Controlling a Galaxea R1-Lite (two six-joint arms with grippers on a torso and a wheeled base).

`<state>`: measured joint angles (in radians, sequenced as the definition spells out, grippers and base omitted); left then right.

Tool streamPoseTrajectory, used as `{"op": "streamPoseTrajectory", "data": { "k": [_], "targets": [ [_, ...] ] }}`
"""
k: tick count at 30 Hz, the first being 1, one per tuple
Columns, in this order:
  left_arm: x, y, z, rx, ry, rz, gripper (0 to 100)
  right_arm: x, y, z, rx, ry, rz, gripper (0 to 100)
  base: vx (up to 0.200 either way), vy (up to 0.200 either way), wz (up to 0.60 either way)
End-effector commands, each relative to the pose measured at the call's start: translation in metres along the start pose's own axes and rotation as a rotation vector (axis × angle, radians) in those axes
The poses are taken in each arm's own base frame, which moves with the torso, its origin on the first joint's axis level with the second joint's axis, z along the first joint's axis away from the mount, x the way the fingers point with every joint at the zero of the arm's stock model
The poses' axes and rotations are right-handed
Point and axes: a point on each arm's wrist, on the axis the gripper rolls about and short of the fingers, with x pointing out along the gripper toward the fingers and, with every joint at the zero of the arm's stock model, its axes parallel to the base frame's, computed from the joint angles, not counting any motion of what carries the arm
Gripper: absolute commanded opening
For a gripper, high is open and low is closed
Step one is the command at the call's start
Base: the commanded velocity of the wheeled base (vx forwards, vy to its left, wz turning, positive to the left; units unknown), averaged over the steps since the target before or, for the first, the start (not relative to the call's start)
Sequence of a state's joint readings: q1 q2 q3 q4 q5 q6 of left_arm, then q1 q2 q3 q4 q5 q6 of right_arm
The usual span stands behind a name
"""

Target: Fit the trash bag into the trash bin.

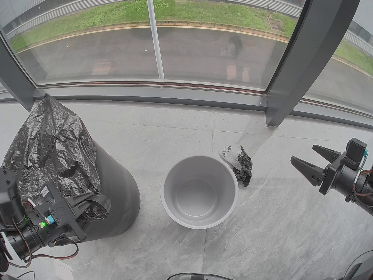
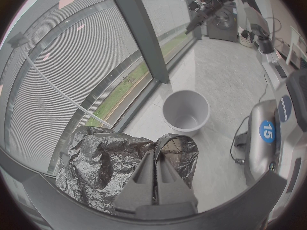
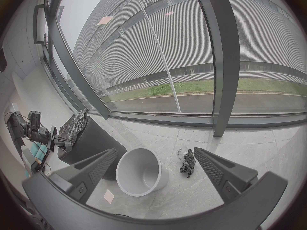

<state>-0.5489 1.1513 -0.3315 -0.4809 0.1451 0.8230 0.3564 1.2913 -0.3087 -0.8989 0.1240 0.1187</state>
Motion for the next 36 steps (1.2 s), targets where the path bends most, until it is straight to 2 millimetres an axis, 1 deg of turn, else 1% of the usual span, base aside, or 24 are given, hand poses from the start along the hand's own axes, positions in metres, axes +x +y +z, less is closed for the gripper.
{"op": "streamPoseTrajectory", "data": {
  "k": [1,4,7,8,9,10,11,12,13,14,15,16,19,20,21,23,24,26,27,28,30,33,34,36],
  "targets": [
    [-0.008,0.01,0.007,-0.047,-0.054,0.059,0,-0.004,0.001,0.002,-0.004,-0.016,0.003,100,0.0,0.0,0.0],
    [-0.011,0.034,0.025,-0.23,-0.161,0.174,0,-0.006,0.002,0.004,-0.004,-0.028,0.006,100,0.0,0.0,0.0],
    [-0.012,0.059,0.04,-0.48,-0.265,0.26,0,-0.005,0.001,0.002,0.0,-0.016,0.005,100,0.0,0.0,0.0],
    [-0.013,0.061,0.041,-0.495,-0.273,0.263,0,-0.005,0.001,0.001,0.002,-0.014,0.004,100,0.0,0.0,0.0],
    [-0.014,0.073,0.051,-0.665,-0.343,0.267,0,-0.005,0.001,-0.001,0.003,-0.005,0.003,100,0.0,0.0,0.0],
    [-0.014,0.077,0.055,-0.726,-0.369,0.263,0,-0.005,0.001,-0.001,0.003,-0.003,0.003,100,0.0,0.0,0.0],
    [-0.017,0.085,0.063,-0.865,-0.43,0.25,0,-0.005,0.002,-0.001,0.003,-0.003,0.006,100,0.0,0.0,0.0],
    [-0.017,0.085,0.063,-0.865,-0.43,0.25,0,-0.005,0.002,-0.001,0.003,-0.003,0.006,100,0.0,0.0,0.0],
    [-0.024,0.095,0.073,-1.048,-0.514,0.221,0,-0.006,0.003,-0.001,0.002,-0.004,0.014,100,0.0,0.0,0.0],
    [-0.028,0.099,0.077,-1.128,-0.552,0.202,0,-0.006,0.004,-0.001,0.0,-0.006,0.022,100,0.0,0.0,0.0],
    [-0.028,0.099,0.077,-1.139,-0.556,0.198,0,-0.006,0.004,-0.001,0.0,-0.006,0.022,100,0.0,0.0,0.0],
    [-0.033,0.103,0.08,-1.25,-0.59,0.168,0,-0.006,0.006,-0.002,0.0,-0.002,0.034,100,0.0,0.0,0.0],
    [-0.042,0.098,0.074,-1.417,-0.6,0.117,0,-0.008,0.009,-0.008,-0.005,0.021,0.051,100,0.0,0.0,0.0],
    [-0.043,0.097,0.073,-1.433,-0.602,0.109,0,-0.008,0.009,-0.009,-0.005,0.023,0.052,100,0.0,0.0,0.0],
    [-0.051,0.092,0.072,-1.516,-0.622,0.045,0,-0.009,0.012,-0.01,-0.009,0.029,0.069,100,0.0,0.0,0.0],
    [-0.056,0.09,0.073,-1.541,-0.647,-0.057,0,-0.009,0.014,-0.011,-0.01,0.032,0.076,100,0.0,0.0,0.0],
    [-0.064,0.087,0.072,-1.556,-0.672,-0.179,0,-0.009,0.015,-0.011,-0.011,0.031,0.082,100,0.0,0.0,0.0],
    [-0.072,0.086,0.072,-1.587,-0.68,-0.345,0,-0.009,0.015,-0.01,-0.011,0.028,0.078,100,0.0,0.0,0.0],
    [-0.075,0.086,0.073,-1.615,-0.673,-0.43,0,-0.009,0.015,-0.009,-0.008,0.025,0.078,100,0.0,0.0,0.0],
    [-0.075,0.086,0.073,-1.632,-0.67,-0.469,0,-0.008,0.015,-0.008,-0.007,0.02,0.076,100,0.0,0.0,0.0],
    [-0.079,0.092,0.079,-1.667,-0.667,-0.626,0,-0.007,0.015,-0.006,-0.002,0.011,0.078,100,0.0,0.0,0.0],
    [-0.077,0.098,0.088,-1.656,-0.647,-0.773,0,-0.003,0.017,0.0,0.008,-0.014,0.074,100,0.0,0.0,0.0],
    [-0.077,0.098,0.088,-1.656,-0.647,-0.773,0,-0.003,0.017,0.0,0.008,-0.014,0.074,100,0.0,0.0,0.0],
    [-0.068,0.106,0.099,-1.644,-0.645,-0.803,0,0.009,0.025,0.01,0.029,-0.064,0.075,100,0.0,0.0,0.0]
  ]
}}
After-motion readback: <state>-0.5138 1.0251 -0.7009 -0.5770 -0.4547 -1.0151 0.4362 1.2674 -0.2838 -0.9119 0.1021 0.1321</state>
